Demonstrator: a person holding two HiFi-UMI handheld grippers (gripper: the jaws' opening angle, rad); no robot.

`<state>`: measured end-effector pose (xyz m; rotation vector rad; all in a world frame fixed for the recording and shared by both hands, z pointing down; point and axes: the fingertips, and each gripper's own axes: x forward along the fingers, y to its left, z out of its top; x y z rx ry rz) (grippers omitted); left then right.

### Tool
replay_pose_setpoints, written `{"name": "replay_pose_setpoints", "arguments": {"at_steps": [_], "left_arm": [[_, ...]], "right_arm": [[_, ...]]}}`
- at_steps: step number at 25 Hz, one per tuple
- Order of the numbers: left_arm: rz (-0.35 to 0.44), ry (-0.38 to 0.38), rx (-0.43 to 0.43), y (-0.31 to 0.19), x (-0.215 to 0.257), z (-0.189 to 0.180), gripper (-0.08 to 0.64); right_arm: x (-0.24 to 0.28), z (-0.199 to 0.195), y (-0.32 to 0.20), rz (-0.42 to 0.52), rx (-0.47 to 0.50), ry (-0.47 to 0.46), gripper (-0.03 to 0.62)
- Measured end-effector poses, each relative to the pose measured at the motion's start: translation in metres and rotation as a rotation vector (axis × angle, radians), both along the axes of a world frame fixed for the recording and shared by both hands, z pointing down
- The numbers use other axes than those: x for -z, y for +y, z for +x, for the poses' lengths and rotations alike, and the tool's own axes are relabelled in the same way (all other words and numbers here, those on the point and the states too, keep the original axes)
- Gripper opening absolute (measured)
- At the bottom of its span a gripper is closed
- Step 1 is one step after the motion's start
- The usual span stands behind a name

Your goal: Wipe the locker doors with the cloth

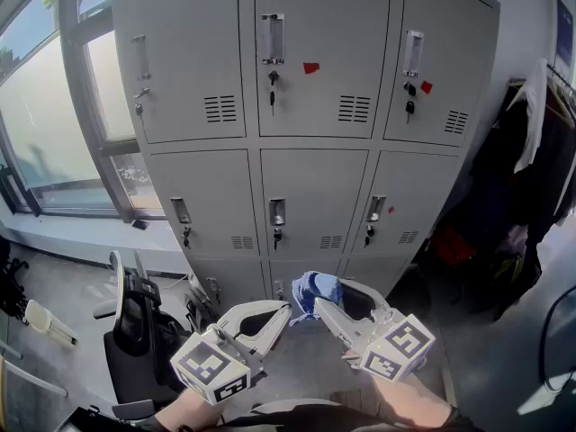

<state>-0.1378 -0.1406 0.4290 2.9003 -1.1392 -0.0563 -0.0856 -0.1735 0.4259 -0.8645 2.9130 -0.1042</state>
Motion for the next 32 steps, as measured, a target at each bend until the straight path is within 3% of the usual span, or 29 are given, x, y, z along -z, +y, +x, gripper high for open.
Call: {"name": "replay_pose_setpoints", "arguments": {"at_steps": [17,26,32], "left_arm": [[-0.001,-0.007,-0.022,-0.007,0.0,0.007,0.008],[0.109,-0.057,-0.087,-0.027,0.053,0.059,0.008],[0.184,-0.07,-0.106,-0.047,0.098,0.099,0.007]], "right_arm": [[-0.001,0.006,-0.002,-0.009,0.007,-0.011,0.155],[0.027,0.051,-0.015,-0.001,-0.017,-0.03,0.155],[0.074,0.097,-0.039,0.077,-0.04,-0.075,0.155]]}}
